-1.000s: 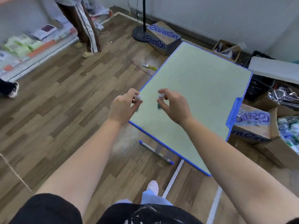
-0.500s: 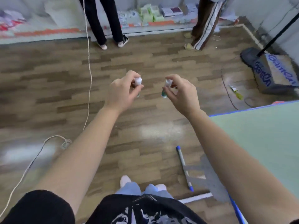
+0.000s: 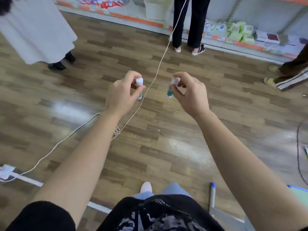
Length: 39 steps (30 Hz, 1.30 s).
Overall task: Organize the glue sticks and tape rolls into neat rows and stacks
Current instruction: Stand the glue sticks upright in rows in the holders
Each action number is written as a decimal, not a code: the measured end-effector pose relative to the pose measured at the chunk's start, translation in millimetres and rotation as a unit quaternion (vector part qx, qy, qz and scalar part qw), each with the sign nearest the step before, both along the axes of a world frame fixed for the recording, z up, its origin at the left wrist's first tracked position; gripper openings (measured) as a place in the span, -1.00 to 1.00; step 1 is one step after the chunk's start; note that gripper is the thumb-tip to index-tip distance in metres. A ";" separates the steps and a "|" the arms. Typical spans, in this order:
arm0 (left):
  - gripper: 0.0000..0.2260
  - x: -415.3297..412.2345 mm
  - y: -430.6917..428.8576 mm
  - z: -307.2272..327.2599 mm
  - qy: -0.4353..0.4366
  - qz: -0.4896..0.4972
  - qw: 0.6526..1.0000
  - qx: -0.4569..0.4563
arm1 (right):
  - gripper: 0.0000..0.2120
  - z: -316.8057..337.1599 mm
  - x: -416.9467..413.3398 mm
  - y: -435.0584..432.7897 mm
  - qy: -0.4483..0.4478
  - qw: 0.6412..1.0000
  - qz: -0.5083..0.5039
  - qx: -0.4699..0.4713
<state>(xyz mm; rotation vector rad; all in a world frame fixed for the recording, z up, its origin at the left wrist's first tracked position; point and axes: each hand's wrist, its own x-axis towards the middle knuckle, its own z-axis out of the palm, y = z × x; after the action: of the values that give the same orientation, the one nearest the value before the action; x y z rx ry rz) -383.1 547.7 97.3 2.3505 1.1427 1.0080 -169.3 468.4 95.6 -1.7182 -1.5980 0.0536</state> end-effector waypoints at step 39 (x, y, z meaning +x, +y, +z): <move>-0.71 49.0 631.7 5.0 0.003 0.072 0.997 -0.007 | -0.73 5.5 64.7 657.0 0.038 0.996 0.069 0.029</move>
<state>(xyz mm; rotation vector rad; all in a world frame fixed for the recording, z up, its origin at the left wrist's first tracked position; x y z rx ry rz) -334.1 1179.3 102.3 2.2890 1.3318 1.0385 -104.5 1125.5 101.1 -1.5418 -1.6437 0.1390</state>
